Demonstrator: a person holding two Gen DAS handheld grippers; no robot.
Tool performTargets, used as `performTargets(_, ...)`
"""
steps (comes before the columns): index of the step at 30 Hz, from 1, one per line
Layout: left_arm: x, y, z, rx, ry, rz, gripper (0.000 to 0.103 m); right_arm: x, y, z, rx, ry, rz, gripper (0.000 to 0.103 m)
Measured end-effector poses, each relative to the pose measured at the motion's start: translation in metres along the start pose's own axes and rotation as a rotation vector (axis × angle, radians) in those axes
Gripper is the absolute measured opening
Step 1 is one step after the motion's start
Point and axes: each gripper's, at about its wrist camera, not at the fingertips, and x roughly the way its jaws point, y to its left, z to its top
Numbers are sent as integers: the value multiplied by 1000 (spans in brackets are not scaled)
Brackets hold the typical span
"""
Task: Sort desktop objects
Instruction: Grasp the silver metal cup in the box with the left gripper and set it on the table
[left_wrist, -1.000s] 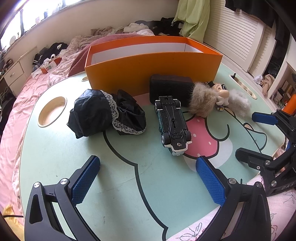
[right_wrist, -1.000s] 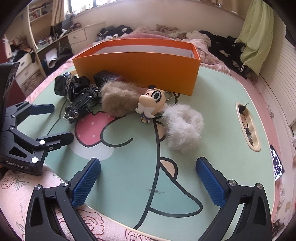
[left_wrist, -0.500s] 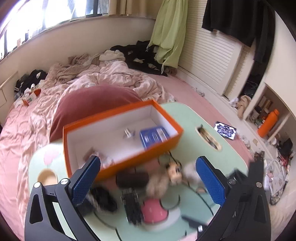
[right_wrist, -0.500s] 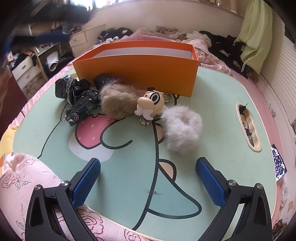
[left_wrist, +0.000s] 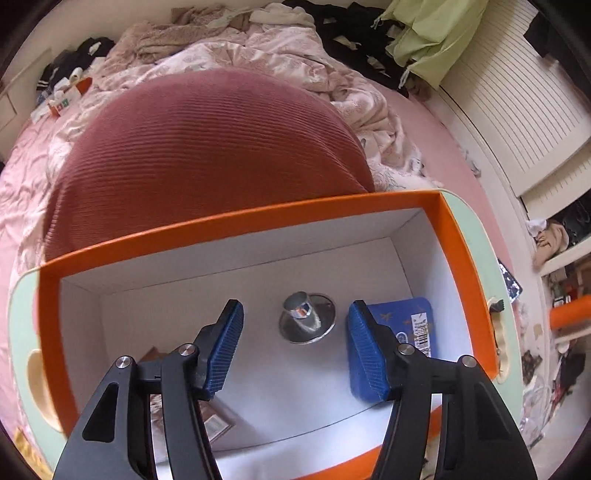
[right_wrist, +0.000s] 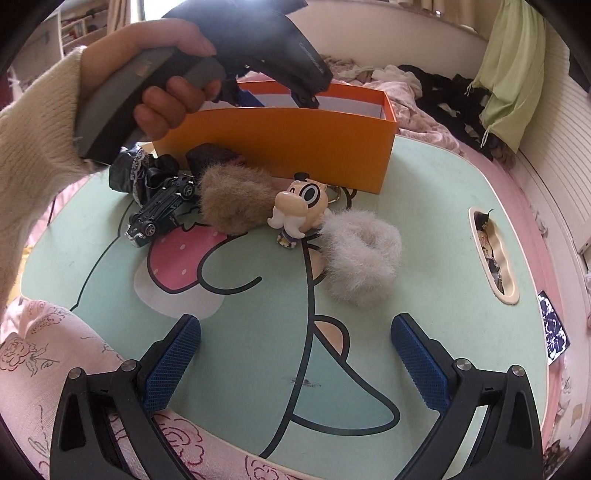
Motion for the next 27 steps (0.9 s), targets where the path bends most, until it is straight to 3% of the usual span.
performTargets(2, 2, 1, -1, -9, -1, -13, 50, 0, 0, 0, 0, 1, 1, 103)
performTargets(3, 5, 1, 0, -16, 13, -3, 37, 0, 0, 0, 0, 0, 1, 103)
performTargets(4, 9, 2, 3, -28, 26, -2, 32, -1, 0, 0, 0, -2, 2, 103)
performTargets(9, 9, 5, -1, -9, -2, -11, 32, -2, 2, -1, -2, -5, 1, 103)
performTargets(13, -21, 5, -14, -1, -74, -120, 32, -2, 2, -1, -2, -5, 0, 103)
performTargets(17, -78, -11, -48, 84, -209, -181, 32, -2, 2, -1, -2, -5, 0, 103)
performTargets(21, -100, -23, -90, 144, -230, -246, 32, -2, 2, 0, -2, -6, 0, 103)
performTargets(23, -97, -25, -102, 162, -225, -250, 32, -2, 2, 0, -2, -6, 0, 103)
performTargets(27, -82, -23, -111, 152, -257, -162, 32, -2, 2, 0, -2, -6, 0, 103)
